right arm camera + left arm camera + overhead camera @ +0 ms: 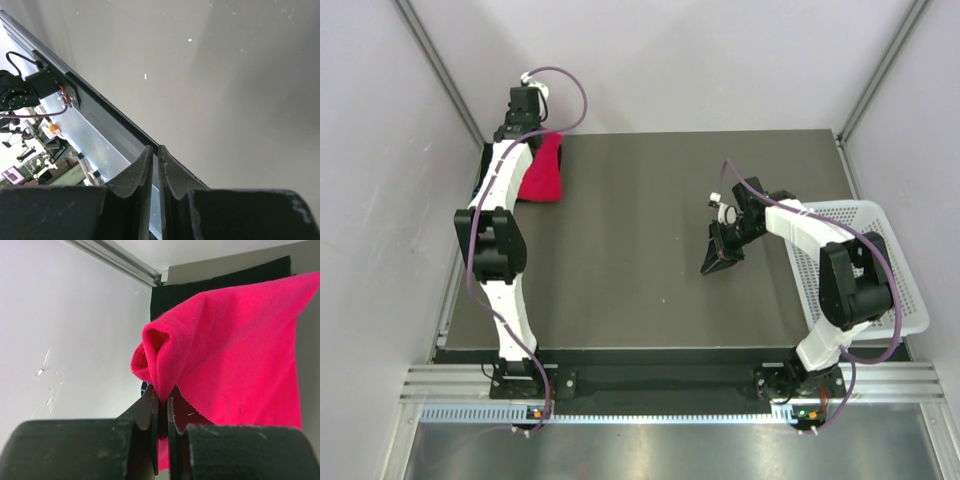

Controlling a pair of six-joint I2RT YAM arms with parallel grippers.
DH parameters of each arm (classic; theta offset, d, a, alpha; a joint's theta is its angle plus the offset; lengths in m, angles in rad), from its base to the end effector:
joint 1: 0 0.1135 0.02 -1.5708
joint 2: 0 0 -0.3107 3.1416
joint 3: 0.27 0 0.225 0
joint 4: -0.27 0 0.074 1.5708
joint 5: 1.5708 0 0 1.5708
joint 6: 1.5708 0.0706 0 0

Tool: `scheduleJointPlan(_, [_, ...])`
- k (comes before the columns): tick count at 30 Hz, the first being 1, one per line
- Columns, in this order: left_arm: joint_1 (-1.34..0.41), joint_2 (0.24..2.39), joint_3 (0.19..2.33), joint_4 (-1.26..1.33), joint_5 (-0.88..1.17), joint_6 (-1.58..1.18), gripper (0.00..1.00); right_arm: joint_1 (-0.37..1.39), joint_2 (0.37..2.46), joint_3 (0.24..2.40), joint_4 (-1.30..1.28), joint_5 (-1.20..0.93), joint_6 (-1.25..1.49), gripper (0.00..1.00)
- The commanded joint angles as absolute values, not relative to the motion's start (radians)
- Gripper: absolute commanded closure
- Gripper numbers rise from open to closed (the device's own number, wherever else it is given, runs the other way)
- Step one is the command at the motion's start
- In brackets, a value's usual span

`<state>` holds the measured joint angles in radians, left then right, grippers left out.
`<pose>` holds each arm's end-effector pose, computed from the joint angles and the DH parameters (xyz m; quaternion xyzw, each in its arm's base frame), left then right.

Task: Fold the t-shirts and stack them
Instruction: Neatly place the folded tshirt to the corner

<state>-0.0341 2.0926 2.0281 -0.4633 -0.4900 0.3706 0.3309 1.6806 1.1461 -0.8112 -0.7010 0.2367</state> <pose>0.5137 0.0157 0.3601 0.0507 0.8483 0.2883 0.4413 0.2687 0.1405 0.2388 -0.0825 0.9304 0.3571 0.0057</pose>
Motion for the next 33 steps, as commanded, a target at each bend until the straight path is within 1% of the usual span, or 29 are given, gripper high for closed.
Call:
scheduleJointPlan(1, [-0.02,2.088,2.079,-0.364,-0.498,0.384,1.0,0.328,1.692,1.186,-0.808,-0.695,0.241,0.91])
scheduleJointPlan(7, [-0.008,2.123,2.101,-0.351,-0.496,0.384,1.0,0.33,1.704,1.195,-0.804,-0.693,0.262,0.91])
scheduleJointPlan(11, [0.035,2.164,2.124,-0.344,-0.491,0.377,1.0,0.33,1.716,1.213,-0.808,-0.687,0.276,0.91])
scheduleJointPlan(15, [0.055,2.209,2.183,-0.357,-0.491,0.357,1.0,0.328,1.744,1.249,-0.81,-0.686,0.29,0.91])
scheduleJointPlan(20, [0.08,2.259,2.212,-0.36,-0.444,0.342,1.0,0.33,1.775,1.285,-0.81,-0.68,0.314,0.91])
scheduleJointPlan(33, [0.141,2.424,2.318,-0.33,-0.423,0.292,1.0,0.348,1.884,1.403,-0.814,-0.66,0.391,0.91])
